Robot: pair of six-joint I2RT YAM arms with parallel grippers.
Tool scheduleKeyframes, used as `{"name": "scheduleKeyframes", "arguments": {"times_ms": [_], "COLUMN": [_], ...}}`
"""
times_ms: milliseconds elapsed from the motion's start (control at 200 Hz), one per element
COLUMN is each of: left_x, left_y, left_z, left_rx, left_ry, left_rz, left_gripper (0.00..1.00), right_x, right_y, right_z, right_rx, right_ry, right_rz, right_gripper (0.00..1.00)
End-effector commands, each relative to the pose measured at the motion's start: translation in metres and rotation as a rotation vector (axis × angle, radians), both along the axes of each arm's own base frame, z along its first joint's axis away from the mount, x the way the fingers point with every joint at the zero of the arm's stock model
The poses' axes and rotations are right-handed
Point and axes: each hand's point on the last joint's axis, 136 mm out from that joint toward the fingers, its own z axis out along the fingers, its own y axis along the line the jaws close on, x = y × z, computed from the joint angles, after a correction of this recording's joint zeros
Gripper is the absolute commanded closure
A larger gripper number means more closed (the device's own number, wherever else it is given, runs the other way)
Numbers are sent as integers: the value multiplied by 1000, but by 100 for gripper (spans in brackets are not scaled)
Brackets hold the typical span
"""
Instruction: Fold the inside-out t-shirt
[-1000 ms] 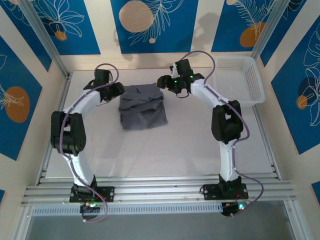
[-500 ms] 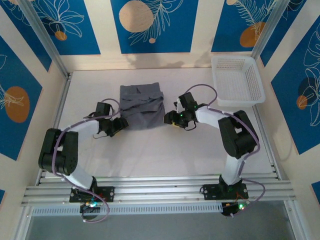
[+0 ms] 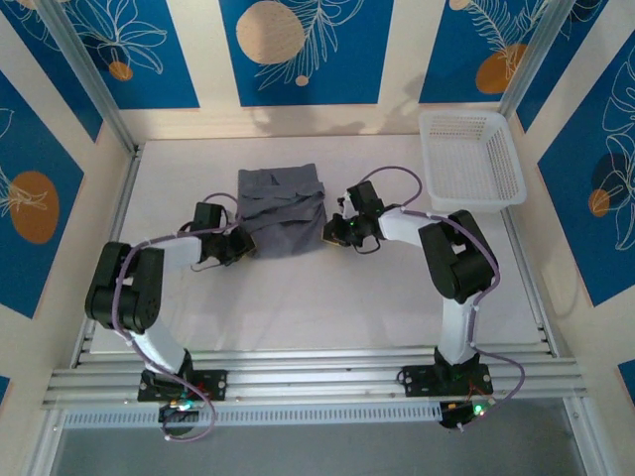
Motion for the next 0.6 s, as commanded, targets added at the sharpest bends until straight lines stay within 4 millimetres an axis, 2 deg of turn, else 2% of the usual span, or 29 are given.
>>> {"name": "scheduleKeyframes", "arguments": {"times_ms": [0, 85, 145, 250, 370, 405, 425, 460, 480, 515, 545, 595], "left_x": [-10, -28, -45, -81, -130, -143, -149, -159, -163, -169, -171, -170], "left_y": [-4, 3, 8, 8, 4, 1, -1, -3, -3, -3, -3, -2], "left_z": [-2, 2, 9, 17, 9, 6, 5, 4, 4, 5, 8, 18], "left_rx": [-19, 13, 29, 29, 50, 46, 46, 51, 56, 63, 68, 72], "left_ry": [11, 26, 33, 44, 98, 114, 119, 123, 124, 124, 119, 92], "left_rz": [-16, -19, -22, -50, -105, -114, -120, -127, -130, -132, -131, -121], "left_gripper": [100, 100, 100, 100, 100, 95, 89, 73, 64, 52, 46, 41], "right_x": [2, -9, -26, -71, -132, -148, -156, -167, -172, -178, -181, -182], "right_y": [2, -12, -24, -33, -42, -45, -46, -47, -47, -48, -50, -53], "right_z": [5, 13, 16, 16, 3, -2, -5, -6, -6, -3, 1, 10], "right_rx": [15, 17, 15, 23, -38, -48, -49, -46, -45, -46, -51, -59], "right_ry": [-4, -20, -16, -2, 22, 34, 42, 51, 52, 55, 52, 39], "right_rz": [-4, -36, -60, -53, -49, -51, -51, -42, -36, -26, -22, -26], "right_gripper": [100, 100, 100, 100, 100, 100, 100, 100, 95, 73, 58, 50]}}
